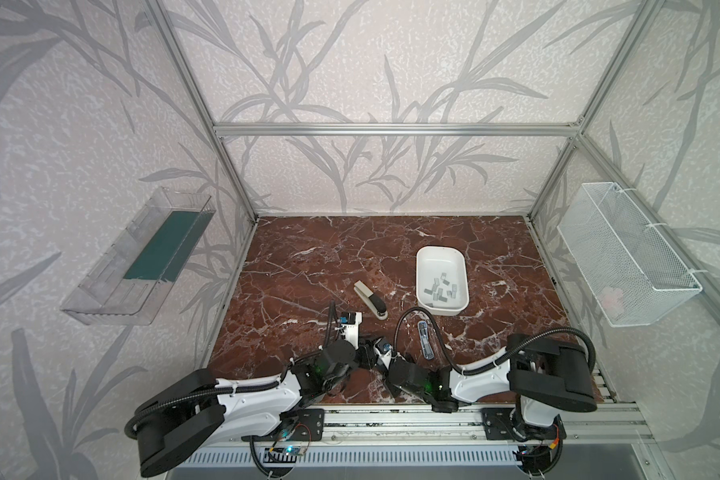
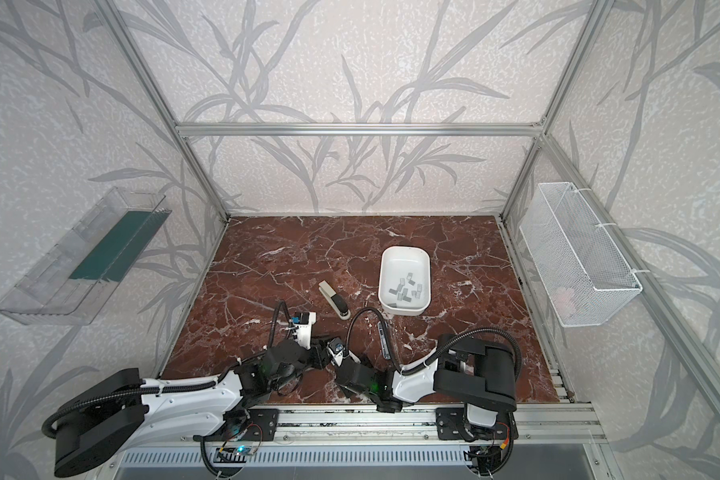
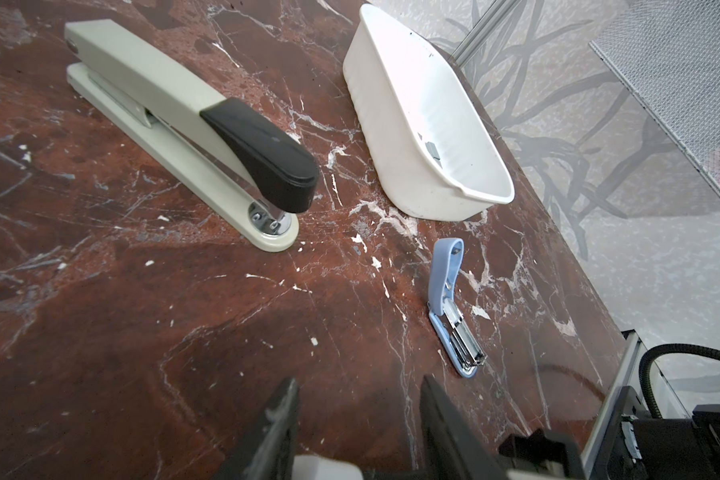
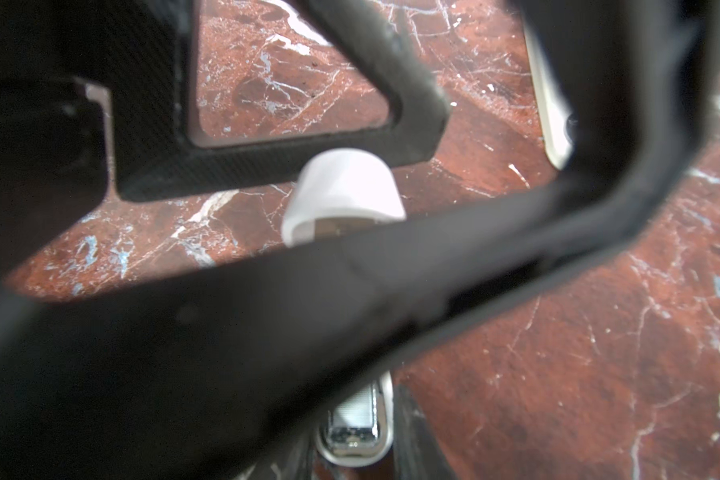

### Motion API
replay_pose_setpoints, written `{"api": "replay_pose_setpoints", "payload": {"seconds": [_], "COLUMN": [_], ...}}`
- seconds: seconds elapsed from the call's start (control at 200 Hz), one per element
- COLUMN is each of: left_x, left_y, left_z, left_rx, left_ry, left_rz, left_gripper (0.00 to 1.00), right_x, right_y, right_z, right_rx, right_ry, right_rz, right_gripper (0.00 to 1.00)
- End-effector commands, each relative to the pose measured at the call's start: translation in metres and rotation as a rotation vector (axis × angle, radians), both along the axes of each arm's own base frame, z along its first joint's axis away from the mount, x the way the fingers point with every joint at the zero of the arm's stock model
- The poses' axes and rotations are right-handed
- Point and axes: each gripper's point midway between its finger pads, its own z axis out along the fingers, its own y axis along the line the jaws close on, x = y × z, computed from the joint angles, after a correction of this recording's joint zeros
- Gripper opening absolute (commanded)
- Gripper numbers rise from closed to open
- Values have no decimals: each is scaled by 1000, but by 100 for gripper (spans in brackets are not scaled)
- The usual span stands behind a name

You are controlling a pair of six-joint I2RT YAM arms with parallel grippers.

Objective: Load the staples into the stapler

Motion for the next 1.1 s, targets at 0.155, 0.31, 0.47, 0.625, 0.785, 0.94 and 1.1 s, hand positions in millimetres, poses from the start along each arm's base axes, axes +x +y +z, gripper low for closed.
{"api": "replay_pose_setpoints", "payload": {"seconds": [0.155, 0.31, 0.47, 0.625, 0.785, 0.94, 1.1], "left_x": [-40, -42, -47, -50, -45, -41, -38], "left_y": [-23, -24, -24, -23, -14, -2, 8], "left_z": [-15, -15, -16, -15, -14, -9, -3], "left_rx": [49, 40, 12, -11, 39, 78, 93], "left_ry": [4, 7, 23, 29, 12, -15, -38], "left_rz": [-227, -235, -242, -244, -201, -159, -127], "left_gripper": [47, 47, 47, 47, 47, 47, 48], "right_x": [2, 3, 4, 6, 8, 7, 6], "right_y": [-16, -17, -20, -24, -28, -30, -31], "right_z": [-26, -22, -18, -18, -18, -18, -10], "right_rx": [-53, -41, -25, 3, 43, 44, 63], "right_ry": [78, 73, 61, 66, 82, 80, 70], "right_rz": [-6, -8, -14, -25, -32, -24, -13], "right_gripper": [30, 37, 40, 40, 42, 42, 47]}}
